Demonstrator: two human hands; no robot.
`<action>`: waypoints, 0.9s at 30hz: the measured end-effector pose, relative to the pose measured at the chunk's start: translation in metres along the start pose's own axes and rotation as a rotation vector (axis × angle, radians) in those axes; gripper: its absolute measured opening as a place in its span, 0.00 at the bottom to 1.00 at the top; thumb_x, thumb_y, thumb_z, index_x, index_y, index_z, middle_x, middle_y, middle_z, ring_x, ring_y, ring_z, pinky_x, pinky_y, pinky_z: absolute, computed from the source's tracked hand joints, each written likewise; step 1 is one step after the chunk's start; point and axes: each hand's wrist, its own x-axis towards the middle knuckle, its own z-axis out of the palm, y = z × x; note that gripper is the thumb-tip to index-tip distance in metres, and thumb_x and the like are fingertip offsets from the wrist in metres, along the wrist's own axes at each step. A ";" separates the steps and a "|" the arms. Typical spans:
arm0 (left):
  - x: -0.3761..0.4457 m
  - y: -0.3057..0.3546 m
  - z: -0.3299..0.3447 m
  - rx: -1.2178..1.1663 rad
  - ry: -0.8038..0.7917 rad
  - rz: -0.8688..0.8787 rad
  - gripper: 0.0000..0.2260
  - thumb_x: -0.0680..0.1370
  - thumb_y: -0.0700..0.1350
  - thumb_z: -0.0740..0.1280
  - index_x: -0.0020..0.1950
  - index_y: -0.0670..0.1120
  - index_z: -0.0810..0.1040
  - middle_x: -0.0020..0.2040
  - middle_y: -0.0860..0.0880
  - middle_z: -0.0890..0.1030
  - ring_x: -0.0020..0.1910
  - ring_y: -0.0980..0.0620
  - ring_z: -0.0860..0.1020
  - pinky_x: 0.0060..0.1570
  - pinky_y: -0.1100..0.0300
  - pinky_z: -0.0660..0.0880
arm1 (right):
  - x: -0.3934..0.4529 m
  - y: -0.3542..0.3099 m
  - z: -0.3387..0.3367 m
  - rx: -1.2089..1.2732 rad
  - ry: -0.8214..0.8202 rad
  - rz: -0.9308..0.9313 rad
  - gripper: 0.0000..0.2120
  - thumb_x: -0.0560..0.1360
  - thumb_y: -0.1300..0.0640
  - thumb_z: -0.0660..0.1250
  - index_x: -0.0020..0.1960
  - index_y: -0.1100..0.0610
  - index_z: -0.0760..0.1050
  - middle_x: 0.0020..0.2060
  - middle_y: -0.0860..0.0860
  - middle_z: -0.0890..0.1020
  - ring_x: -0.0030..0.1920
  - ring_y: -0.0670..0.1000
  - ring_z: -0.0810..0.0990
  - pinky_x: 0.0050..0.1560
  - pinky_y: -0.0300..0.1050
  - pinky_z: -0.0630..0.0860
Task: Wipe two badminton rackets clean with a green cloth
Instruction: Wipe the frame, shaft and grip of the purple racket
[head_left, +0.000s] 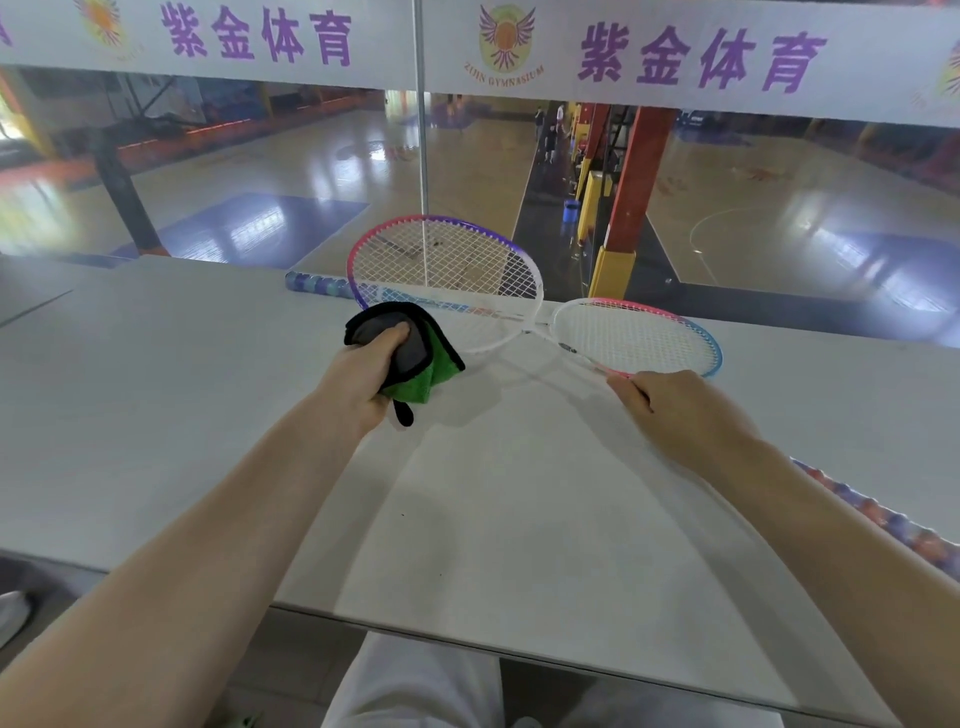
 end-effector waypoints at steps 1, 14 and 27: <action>0.002 0.001 -0.004 0.012 0.007 0.004 0.04 0.79 0.41 0.68 0.53 0.45 0.79 0.46 0.48 0.83 0.42 0.54 0.82 0.35 0.62 0.79 | 0.001 0.001 0.001 -0.002 -0.004 -0.004 0.23 0.82 0.40 0.48 0.34 0.48 0.69 0.30 0.48 0.77 0.31 0.47 0.75 0.29 0.39 0.64; 0.021 0.019 -0.041 0.151 0.090 0.024 0.14 0.79 0.45 0.68 0.63 0.43 0.76 0.50 0.47 0.82 0.46 0.52 0.81 0.41 0.58 0.77 | 0.001 0.012 0.009 0.029 -0.060 -0.064 0.25 0.82 0.41 0.52 0.30 0.51 0.67 0.26 0.47 0.75 0.29 0.48 0.74 0.30 0.43 0.64; 0.044 0.036 -0.071 0.364 0.156 0.008 0.18 0.81 0.48 0.64 0.69 0.41 0.73 0.62 0.42 0.79 0.57 0.45 0.78 0.55 0.52 0.76 | -0.005 0.020 0.017 -0.028 -0.101 -0.130 0.28 0.78 0.35 0.45 0.33 0.50 0.70 0.28 0.46 0.77 0.31 0.45 0.76 0.34 0.41 0.70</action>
